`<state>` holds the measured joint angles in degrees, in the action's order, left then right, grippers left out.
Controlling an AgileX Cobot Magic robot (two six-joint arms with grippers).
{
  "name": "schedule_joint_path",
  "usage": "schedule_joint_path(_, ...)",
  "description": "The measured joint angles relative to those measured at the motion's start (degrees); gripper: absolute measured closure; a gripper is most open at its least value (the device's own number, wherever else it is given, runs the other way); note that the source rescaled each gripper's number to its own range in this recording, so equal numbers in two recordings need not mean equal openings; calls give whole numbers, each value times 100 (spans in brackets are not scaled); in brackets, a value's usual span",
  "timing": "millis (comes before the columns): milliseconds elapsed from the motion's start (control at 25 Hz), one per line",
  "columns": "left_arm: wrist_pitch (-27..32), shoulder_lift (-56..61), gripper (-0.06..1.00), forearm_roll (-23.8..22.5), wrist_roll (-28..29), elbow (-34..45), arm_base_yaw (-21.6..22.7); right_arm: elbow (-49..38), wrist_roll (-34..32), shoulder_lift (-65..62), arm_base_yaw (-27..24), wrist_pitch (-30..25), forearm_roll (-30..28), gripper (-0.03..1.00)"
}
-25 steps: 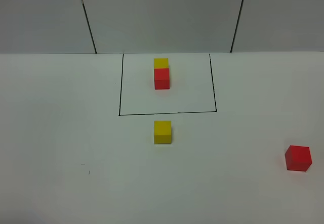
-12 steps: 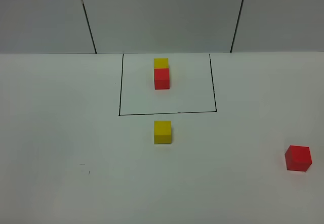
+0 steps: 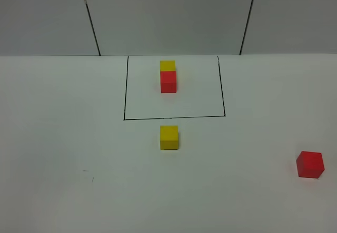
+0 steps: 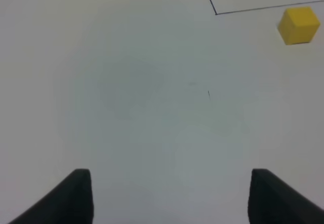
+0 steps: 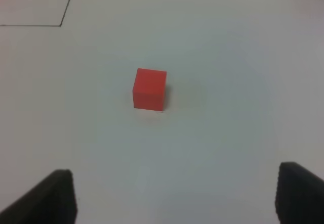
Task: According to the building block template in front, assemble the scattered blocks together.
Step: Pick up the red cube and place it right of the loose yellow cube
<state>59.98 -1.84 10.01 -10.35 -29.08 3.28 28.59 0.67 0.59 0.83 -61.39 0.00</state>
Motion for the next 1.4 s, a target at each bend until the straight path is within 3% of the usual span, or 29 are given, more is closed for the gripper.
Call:
schedule_joint_path(560,4,214,51,-11,143,0,-19,0,0,0,0,0,0,33)
schedule_joint_path(840,4,214,51,-369,642,0,-19,0,0,0,0,0,0,33)
schedule_joint_path(1400,4,214,54,-399,709,0,-19,0,0,0,0,0,0,33)
